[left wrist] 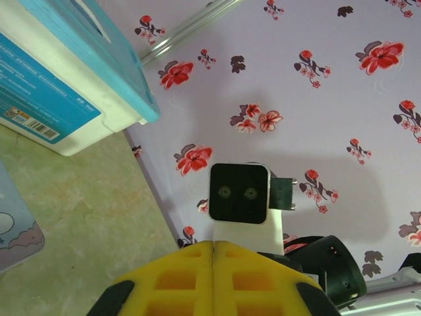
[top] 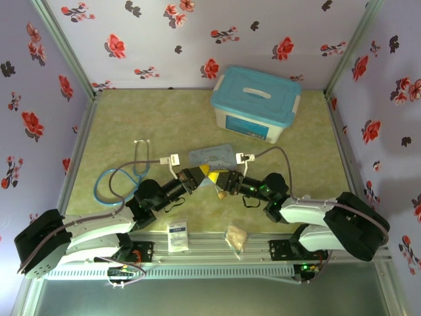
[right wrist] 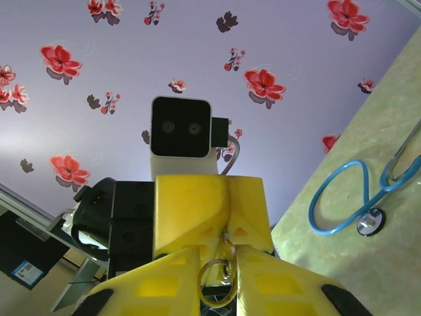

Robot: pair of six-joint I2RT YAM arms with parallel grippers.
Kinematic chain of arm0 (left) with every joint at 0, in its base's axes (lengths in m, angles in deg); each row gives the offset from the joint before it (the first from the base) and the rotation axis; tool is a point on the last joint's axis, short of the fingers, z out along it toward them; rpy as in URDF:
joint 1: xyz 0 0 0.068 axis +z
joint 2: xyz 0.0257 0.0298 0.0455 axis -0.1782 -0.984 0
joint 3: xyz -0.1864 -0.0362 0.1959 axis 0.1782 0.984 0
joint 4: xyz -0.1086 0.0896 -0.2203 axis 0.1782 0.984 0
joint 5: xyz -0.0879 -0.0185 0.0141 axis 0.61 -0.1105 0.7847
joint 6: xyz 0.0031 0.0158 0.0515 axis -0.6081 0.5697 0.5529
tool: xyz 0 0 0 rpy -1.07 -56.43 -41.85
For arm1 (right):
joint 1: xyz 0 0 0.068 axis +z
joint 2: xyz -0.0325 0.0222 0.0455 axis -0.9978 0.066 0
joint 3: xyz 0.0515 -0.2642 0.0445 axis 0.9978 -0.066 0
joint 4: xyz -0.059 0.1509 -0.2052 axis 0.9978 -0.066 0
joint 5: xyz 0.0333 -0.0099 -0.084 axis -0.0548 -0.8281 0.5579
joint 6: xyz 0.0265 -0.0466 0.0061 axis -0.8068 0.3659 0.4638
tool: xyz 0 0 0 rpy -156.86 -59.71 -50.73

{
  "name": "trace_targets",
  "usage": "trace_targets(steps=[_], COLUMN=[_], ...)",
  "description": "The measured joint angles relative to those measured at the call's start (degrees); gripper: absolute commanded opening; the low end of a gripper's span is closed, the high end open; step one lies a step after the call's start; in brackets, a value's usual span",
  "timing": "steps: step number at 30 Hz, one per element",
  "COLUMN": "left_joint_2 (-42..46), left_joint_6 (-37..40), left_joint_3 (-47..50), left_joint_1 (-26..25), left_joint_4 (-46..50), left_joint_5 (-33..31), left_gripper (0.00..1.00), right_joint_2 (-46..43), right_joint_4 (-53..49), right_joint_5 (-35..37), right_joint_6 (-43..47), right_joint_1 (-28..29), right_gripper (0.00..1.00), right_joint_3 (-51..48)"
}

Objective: Unlock a padlock with a key

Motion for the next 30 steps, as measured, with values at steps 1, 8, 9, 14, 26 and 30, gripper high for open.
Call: trace_targets(steps=[1,8,9,14,26,30], left_joint_2=[0.0,0.0,0.0,-0.4,-1.4,-8.3], left_joint_6=[0.0,0.0,0.0,-0.4,-0.9,-0.9], left_joint_3=[0.1,1.0,1.2,1.5,0.9,-2.0], left_joint_1=[0.0,0.1,0.0,0.1,-3.7,-5.1], left_joint_4=[-0.2,-1.4,-1.4,-1.2,22.3,25.1], left_joint_5=[0.0,0.0,0.0,-0.2,-9.3,-9.1], left_gripper=[0.0,0.0,0.0,0.48,0.75,0.76], right_joint_2=[0.1,0.2,0.2,-0.1,-27.7,-30.4], right_joint_4=[0.0,-0.5,-0.7,-0.8,-47.9,-63.0], right_joint_5=[0.0,0.5,0.5,1.0,8.9,11.4], right_joint_6=[0.0,0.0,0.1,0.5,11.0,13.4], right_joint_1=[0.0,0.0,0.0,-0.2,-5.9,-8.5], right_gripper=[0.09,0.01,0.01,0.0,0.0,0.0], right_joint_3=[0.0,-0.4,-0.5,-1.2,-1.0,-0.8])
